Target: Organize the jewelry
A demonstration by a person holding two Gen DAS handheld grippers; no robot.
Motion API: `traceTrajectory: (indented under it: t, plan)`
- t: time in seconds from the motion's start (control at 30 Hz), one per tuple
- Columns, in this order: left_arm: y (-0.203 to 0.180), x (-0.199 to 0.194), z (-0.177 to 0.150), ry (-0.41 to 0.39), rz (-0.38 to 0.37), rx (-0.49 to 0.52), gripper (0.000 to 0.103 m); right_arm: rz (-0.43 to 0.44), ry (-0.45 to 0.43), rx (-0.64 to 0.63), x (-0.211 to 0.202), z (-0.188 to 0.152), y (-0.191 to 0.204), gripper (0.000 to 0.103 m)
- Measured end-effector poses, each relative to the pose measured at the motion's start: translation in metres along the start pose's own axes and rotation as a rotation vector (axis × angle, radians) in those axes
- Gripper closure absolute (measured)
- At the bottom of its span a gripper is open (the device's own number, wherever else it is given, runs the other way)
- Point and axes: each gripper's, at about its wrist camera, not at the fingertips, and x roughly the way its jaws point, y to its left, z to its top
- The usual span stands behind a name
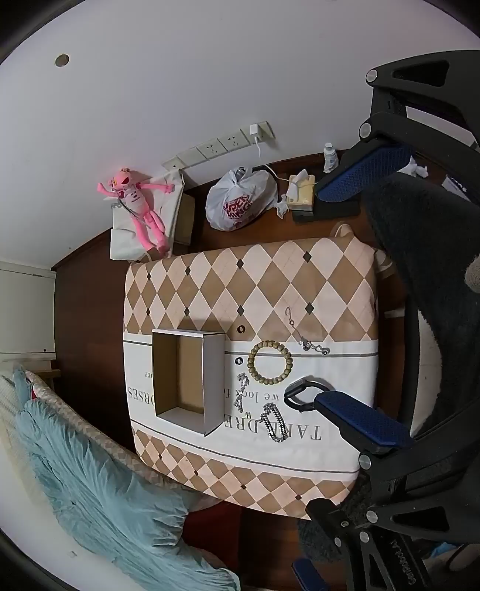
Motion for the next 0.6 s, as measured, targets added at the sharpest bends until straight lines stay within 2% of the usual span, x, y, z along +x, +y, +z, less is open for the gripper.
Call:
traceTrajectory:
  t: [0.23,0.6]
  plan:
    - [-0.006,0.002,0.001,-0.004,0.011,0.007,0.0,0.008,-0.008,0.01,0.0,0.001,-0.002,0.0]
    - [0.005,-0.008,0.005,-0.01,-0.006,-0.003,0.0,0.011,-0.013,0.007,-0.005,0.001,-0.001,0.0]
